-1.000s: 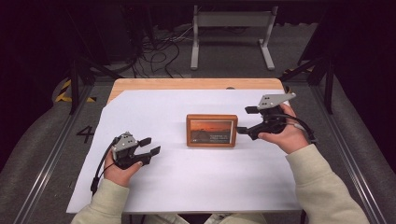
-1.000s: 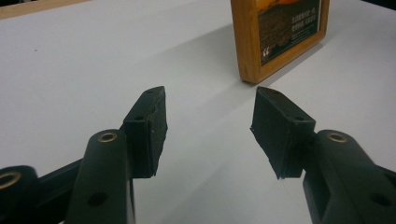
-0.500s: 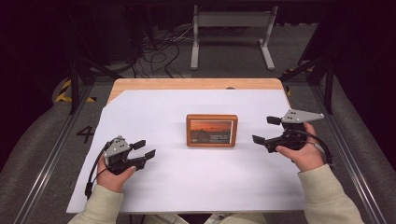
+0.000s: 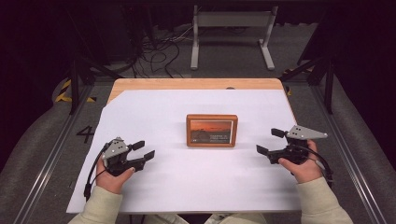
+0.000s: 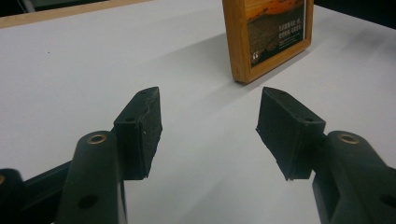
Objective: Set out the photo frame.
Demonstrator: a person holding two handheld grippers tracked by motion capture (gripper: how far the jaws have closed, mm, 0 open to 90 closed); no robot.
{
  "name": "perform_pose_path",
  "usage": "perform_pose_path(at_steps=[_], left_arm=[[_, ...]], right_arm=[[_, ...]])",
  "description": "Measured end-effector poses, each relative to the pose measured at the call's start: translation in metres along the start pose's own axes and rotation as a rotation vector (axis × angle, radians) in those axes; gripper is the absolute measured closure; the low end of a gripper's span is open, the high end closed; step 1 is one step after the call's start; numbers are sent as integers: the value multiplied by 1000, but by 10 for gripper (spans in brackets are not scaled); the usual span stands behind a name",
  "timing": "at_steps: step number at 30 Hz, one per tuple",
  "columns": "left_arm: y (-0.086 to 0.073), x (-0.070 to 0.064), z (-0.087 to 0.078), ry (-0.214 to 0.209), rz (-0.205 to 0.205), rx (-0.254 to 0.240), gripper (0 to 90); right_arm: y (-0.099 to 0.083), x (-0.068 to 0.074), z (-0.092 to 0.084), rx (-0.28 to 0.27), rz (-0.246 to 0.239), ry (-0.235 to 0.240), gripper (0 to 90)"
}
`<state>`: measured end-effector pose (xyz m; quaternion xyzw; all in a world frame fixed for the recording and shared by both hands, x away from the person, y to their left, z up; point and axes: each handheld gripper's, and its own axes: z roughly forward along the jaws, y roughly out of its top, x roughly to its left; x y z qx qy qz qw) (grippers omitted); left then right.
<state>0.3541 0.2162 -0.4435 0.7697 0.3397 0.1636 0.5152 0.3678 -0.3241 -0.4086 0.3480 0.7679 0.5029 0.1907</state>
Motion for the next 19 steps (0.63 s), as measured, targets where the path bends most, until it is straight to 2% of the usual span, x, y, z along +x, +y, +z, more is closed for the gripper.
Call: perform_pose_path(at_steps=[2, 4, 6, 8, 9, 11, 19], left_arm=[[-1, 0, 0, 0, 1, 2, 403], [-1, -1, -1, 18, 4, -12, 405], [-2, 0, 0, 30, -11, -31, 409], [-3, 2, 2, 34, -7, -22, 409], [-4, 2, 2, 31, -19, -23, 408], [-4, 3, 2, 30, -14, -17, 406], [-6, 4, 5, 31, -22, 8, 399]], right_arm=[[-5, -2, 3, 22, 0, -3, 48], [-13, -2, 7, 40, -21, -23, 46], [-19, -3, 11, 29, 6, -6, 43], [-23, -3, 16, 56, -5, -35, 33], [-25, -3, 17, 63, 2, -57, 33], [-27, -2, 18, 64, 21, -83, 35], [-28, -3, 16, 24, 11, -85, 35]])
